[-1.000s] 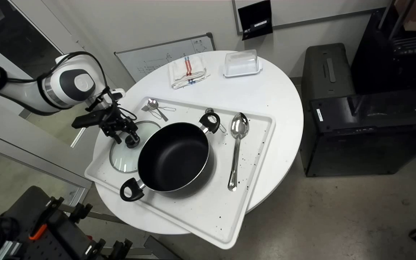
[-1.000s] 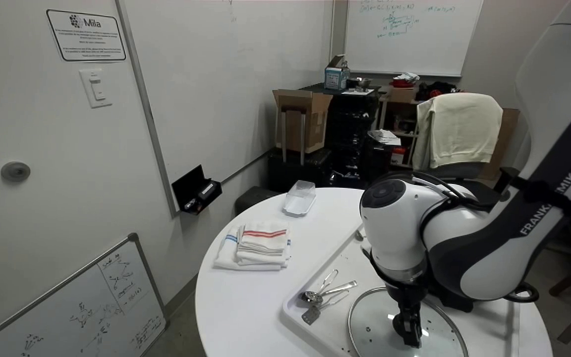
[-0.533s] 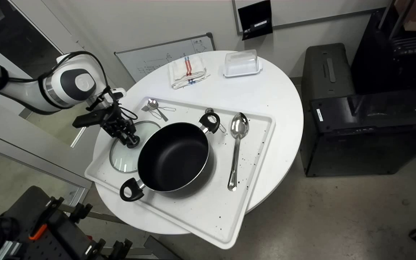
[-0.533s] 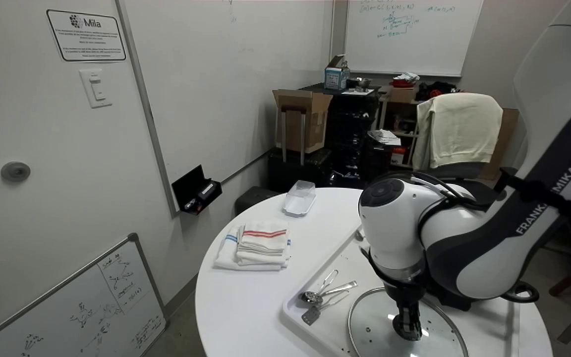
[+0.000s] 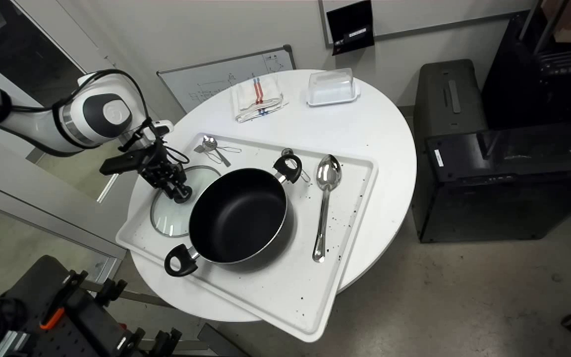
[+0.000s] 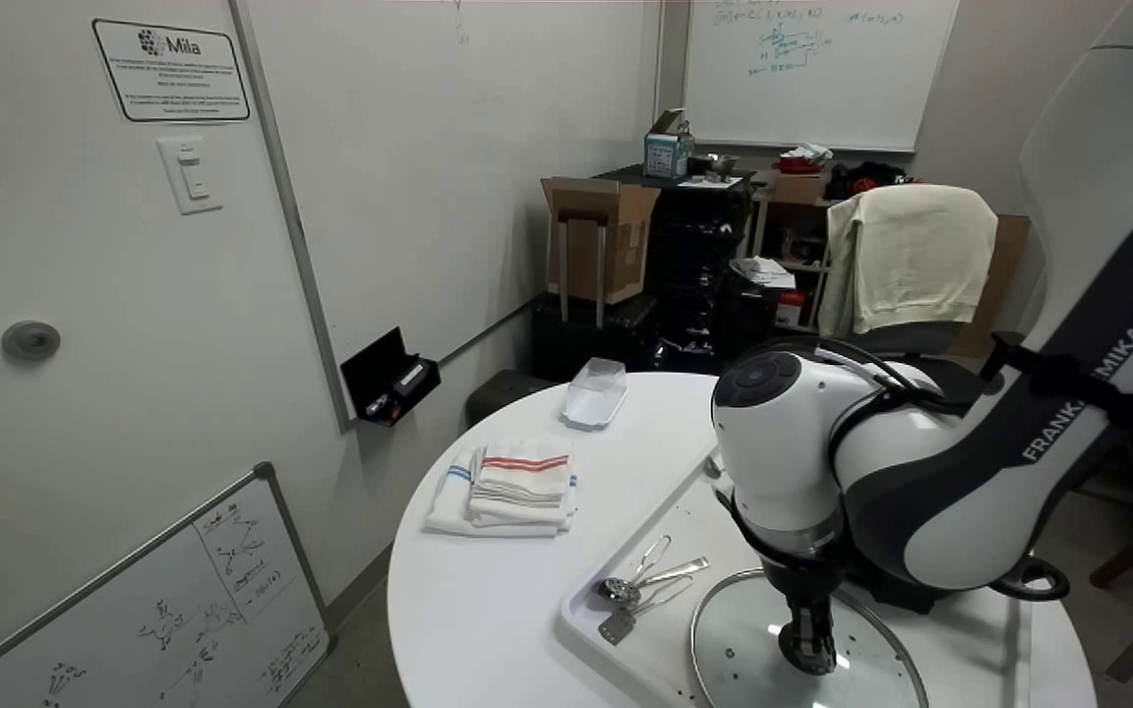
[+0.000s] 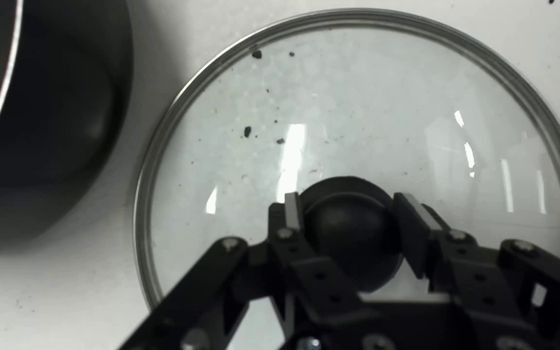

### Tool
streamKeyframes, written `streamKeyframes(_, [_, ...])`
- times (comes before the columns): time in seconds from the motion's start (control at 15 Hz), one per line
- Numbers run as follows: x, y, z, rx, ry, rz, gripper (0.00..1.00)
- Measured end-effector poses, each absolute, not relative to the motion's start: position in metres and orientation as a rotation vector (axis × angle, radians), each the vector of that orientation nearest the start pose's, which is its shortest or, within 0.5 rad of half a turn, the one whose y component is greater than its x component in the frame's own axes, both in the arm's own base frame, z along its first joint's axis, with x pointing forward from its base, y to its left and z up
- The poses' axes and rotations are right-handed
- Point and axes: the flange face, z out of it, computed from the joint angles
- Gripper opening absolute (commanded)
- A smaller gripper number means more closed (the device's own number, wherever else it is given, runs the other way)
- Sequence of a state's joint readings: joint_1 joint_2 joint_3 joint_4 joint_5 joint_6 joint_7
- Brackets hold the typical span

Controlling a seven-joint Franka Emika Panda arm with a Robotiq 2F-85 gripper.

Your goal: Put the glass lid on top of the black pot.

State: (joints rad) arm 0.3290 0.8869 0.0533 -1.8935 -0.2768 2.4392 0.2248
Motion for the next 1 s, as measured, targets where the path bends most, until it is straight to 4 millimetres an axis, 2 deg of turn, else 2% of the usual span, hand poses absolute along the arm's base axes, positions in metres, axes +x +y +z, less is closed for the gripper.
streamKeyframes(0.33, [0.513, 0.210, 0.021, -3.212, -0.715, 0.481, 0.24])
streamKeyframes(1.0, [0.491, 0.217, 0.090, -3.232, -0.811, 0.502, 0.24])
